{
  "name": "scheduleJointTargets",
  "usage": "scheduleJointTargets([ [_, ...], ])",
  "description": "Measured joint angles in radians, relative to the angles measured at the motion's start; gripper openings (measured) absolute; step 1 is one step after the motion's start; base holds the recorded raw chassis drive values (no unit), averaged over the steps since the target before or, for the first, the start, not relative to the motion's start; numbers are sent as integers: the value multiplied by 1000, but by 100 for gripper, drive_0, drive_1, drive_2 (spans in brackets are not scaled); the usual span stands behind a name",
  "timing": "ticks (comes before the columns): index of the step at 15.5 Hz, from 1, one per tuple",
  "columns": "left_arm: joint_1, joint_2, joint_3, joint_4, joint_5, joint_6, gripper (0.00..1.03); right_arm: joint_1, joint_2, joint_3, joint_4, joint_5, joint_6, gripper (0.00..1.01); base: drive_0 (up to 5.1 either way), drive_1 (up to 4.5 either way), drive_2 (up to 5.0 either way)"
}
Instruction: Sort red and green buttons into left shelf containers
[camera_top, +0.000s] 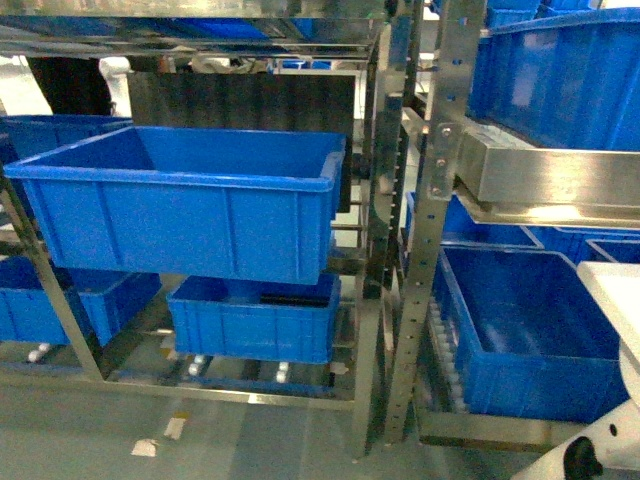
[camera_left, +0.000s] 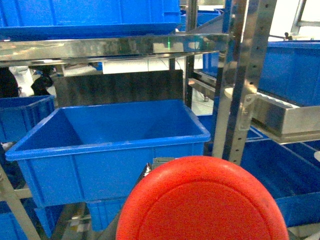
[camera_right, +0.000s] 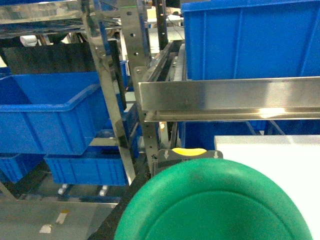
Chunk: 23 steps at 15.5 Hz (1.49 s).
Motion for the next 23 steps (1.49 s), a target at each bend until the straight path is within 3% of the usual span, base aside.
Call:
scheduleJointTargets([
  [7,0,0,0,-1,0,0,24,0,0,-1,-3,0,0,27,-471,381,72],
  [23,0,1,0,2,0,0,24,0,0,-2,0,0,0,27,-304,491,-201],
])
